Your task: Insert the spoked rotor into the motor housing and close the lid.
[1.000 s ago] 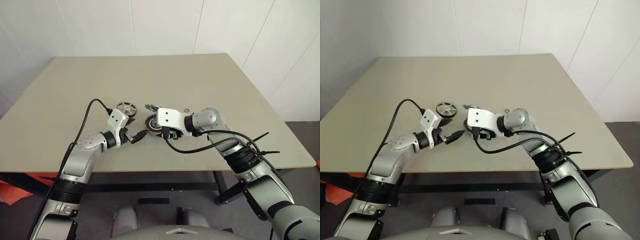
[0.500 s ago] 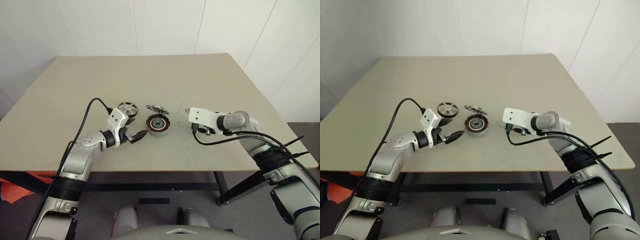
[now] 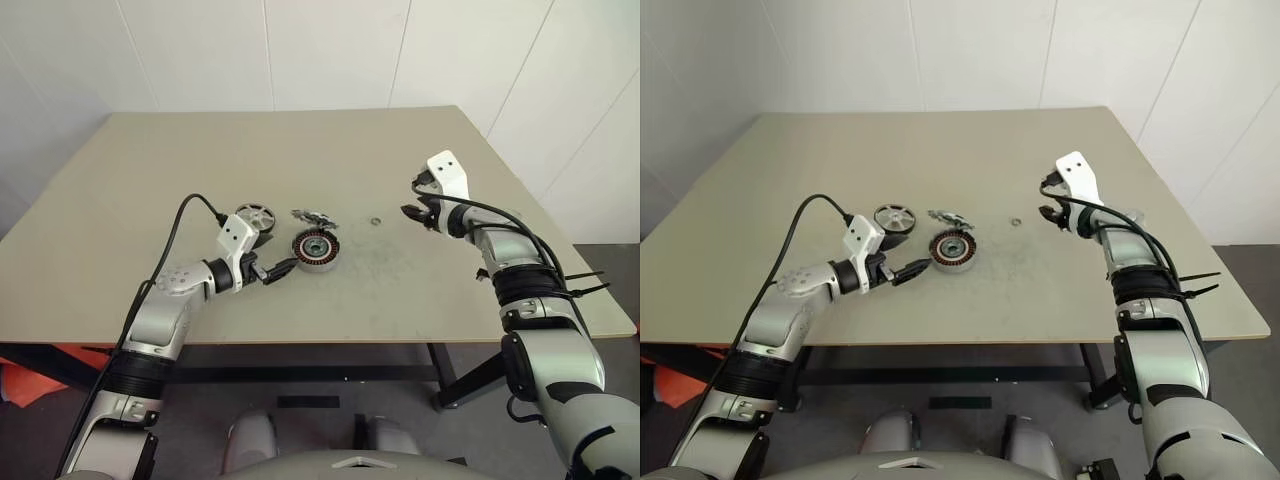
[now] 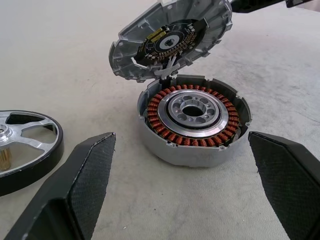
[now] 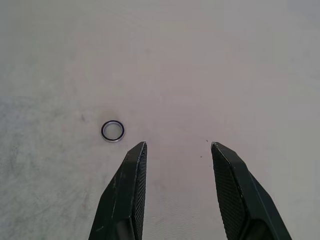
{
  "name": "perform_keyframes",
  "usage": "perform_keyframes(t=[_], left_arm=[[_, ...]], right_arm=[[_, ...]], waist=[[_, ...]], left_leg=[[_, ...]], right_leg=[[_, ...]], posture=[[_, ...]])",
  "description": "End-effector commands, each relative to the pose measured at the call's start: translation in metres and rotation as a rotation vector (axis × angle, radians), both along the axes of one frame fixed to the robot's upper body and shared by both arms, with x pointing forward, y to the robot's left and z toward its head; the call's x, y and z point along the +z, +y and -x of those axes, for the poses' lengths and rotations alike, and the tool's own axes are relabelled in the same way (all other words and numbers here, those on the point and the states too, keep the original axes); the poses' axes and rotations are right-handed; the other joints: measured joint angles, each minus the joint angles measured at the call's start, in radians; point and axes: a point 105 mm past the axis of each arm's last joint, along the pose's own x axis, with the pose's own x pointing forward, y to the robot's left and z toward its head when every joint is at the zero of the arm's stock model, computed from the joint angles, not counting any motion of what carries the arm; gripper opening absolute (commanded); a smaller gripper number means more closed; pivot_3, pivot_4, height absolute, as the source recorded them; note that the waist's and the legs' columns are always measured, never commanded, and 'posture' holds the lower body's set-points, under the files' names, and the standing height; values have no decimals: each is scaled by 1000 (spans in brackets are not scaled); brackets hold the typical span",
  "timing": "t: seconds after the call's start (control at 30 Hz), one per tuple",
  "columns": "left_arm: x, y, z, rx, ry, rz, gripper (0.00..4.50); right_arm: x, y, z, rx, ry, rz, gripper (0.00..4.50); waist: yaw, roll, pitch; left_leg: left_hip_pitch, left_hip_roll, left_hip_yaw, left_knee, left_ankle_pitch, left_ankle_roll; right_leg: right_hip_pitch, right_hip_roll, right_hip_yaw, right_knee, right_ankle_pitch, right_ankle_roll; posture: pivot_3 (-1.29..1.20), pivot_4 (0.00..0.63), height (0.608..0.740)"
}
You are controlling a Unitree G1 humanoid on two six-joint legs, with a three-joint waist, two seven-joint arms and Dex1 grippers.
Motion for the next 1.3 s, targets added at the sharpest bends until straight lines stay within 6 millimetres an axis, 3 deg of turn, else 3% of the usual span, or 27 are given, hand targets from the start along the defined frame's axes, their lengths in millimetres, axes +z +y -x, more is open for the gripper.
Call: perform_keyframes(t=[0.03,0.57,1.3], left_arm=[[12,0,-3,-8,-51,-4,4500],[11,0,-1,-8,-49,-9,4500],[10,8,0,18,-46,-27,4500]], right_arm=[[25,3,-14,-16,-105,-47,2277],[0,34,-23,47,-74,-50,2277],[-16,48,-24,21,-29,-48,2277]], waist=[[0,0,0],[-6,0,0],[-9,0,0]], left_leg=[[0,0,0,0,0,0],[-1,0,0,0,0,0],[-2,1,0,0,0,0]], right_leg=[[0,0,0,0,0,0],[-1,0,0,0,0,0],[-2,0,-1,0,0,0]], posture=[[0,0,740],[0,0,740],[0,0,740]])
